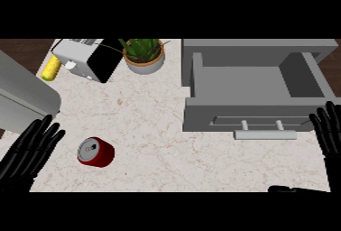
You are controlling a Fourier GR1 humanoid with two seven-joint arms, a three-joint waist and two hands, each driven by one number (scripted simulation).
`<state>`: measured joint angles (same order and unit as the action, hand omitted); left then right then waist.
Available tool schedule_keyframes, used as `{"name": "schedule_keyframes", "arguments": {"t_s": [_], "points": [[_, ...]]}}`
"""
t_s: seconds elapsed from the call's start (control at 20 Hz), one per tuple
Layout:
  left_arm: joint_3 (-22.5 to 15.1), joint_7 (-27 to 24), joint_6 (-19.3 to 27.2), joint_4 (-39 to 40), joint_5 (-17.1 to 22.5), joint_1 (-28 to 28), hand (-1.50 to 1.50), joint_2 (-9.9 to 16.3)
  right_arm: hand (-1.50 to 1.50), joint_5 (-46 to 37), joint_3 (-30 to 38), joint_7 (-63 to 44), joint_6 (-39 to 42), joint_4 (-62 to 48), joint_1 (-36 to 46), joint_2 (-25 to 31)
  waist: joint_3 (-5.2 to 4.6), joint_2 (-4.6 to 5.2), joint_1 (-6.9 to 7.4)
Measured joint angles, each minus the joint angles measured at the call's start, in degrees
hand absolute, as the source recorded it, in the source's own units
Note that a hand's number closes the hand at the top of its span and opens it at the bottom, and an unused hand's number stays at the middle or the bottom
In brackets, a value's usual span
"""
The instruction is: Pick up the can, place it into the drawer and close the drawer
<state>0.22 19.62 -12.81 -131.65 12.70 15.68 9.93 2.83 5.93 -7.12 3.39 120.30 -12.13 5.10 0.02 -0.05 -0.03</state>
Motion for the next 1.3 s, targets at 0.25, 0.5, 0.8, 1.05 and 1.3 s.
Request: {"name": "schedule_keyframes", "arguments": {"t_s": [0.25,0.5,0.8,1.05,1.3], "points": [[1.35,-1.14,-0.75,4.15,-1.12,-1.91,-1.50,-1.08,-1.50,-0.41,0.72,1.13,0.97,-0.32,-1.03,-0.32,0.00,0.02,-0.05],[2.97,-3.75,-2.59,7.49,-1.77,-1.71,-1.50,-1.77,-1.50,0.22,2.03,1.61,1.96,-0.13,-1.83,-0.58,-0.02,0.01,-0.02],[1.79,-10.92,-4.23,15.27,-6.40,-1.53,-1.50,-3.88,-1.50,0.83,3.64,2.79,3.47,-1.79,-1.51,-0.43,-0.02,0.03,0.00],[1.33,-10.93,-3.01,17.00,-8.71,-3.13,-1.50,-5.13,-1.50,-0.39,3.45,4.17,4.01,-2.45,-1.88,-1.32,-0.03,0.01,-0.02],[2.98,-16.12,-3.52,23.33,-10.31,-3.66,-1.50,-5.16,-1.50,0.34,4.91,6.34,6.02,-3.17,-3.49,-1.20,-0.03,0.01,-0.07]]}}
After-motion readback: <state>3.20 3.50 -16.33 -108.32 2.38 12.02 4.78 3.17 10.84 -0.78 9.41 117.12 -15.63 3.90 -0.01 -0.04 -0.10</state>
